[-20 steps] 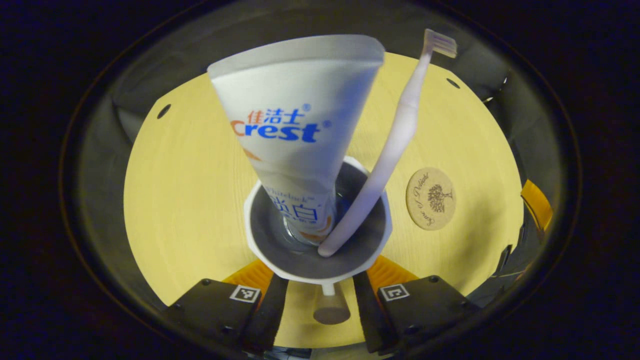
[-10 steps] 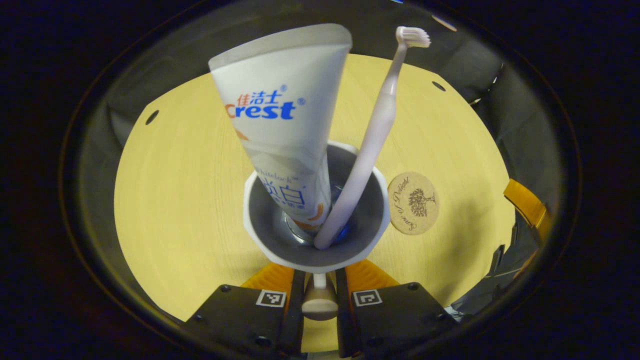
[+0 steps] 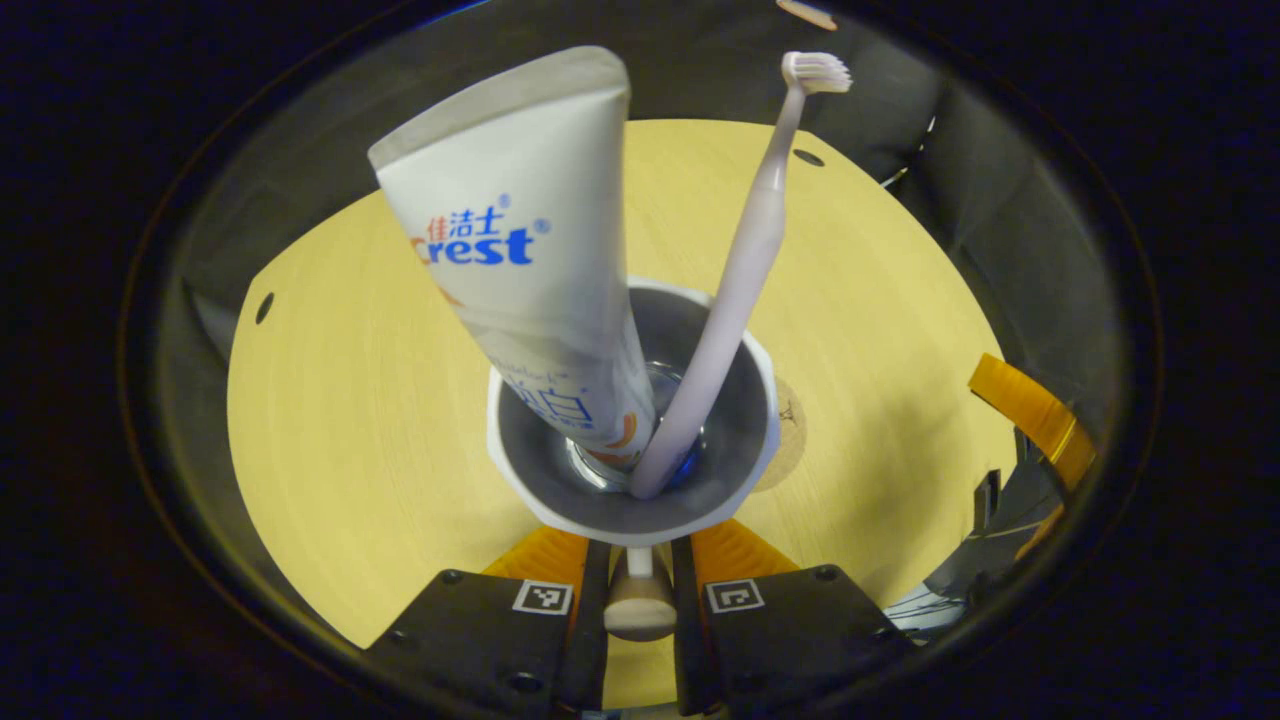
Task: Put the toothbrush and toothpaste on the desktop into the cup, then pick up the cup and place it on the coaster on the desktop.
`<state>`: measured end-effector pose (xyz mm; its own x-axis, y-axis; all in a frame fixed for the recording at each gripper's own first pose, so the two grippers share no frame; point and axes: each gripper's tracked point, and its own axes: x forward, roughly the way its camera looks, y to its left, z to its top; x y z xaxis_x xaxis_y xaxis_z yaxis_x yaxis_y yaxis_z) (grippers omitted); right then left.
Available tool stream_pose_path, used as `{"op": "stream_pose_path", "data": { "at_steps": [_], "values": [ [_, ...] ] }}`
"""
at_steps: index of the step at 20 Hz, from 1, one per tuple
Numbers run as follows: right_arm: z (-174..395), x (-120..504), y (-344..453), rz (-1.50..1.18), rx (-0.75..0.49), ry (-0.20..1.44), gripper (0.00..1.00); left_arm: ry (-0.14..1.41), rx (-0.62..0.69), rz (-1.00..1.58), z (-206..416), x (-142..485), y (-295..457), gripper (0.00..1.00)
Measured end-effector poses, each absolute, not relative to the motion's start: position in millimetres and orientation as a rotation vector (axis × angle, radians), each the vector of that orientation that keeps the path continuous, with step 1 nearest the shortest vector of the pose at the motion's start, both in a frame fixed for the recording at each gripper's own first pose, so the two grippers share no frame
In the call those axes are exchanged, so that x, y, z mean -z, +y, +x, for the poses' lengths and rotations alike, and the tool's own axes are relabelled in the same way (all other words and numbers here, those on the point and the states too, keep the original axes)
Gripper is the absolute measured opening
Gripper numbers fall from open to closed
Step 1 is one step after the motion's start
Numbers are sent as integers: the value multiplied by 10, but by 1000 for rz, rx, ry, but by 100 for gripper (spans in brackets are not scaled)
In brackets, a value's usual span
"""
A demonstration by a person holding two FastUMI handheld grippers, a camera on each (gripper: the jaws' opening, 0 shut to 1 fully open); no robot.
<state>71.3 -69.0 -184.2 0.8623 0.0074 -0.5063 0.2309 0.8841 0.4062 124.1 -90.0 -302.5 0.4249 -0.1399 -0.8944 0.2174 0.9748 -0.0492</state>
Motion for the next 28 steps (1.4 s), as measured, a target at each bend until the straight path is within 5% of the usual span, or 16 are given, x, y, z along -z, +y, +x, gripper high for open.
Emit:
{"op": "stream_pose_path", "data": {
  "at_steps": [28],
  "values": [
    [447, 2062, -1333, 583, 230, 538, 32, 1164, 295, 161, 1141, 3152, -1563, 34]
  ]
}}
